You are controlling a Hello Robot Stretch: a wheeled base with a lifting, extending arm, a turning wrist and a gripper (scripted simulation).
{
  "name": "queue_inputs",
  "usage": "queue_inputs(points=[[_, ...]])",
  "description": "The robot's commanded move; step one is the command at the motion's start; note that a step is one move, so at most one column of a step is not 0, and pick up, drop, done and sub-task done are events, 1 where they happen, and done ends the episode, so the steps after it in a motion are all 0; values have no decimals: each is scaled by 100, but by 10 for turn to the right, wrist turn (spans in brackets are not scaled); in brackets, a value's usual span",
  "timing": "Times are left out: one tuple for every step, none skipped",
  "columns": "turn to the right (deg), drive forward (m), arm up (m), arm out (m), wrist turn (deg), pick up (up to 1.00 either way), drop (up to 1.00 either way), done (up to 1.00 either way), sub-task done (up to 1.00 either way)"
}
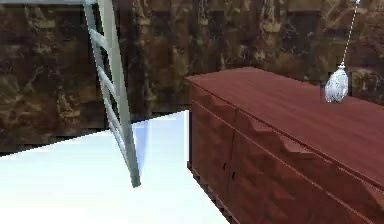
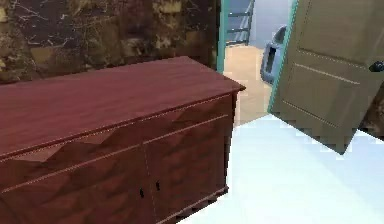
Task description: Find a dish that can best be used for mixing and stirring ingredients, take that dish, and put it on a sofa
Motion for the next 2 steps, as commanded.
queue_inputs(points=[[450, 0, 0, 0, 0, 0, 0, 0, 0], [450, 0, 0, 0, 0, 0, 0, 0, 0]])
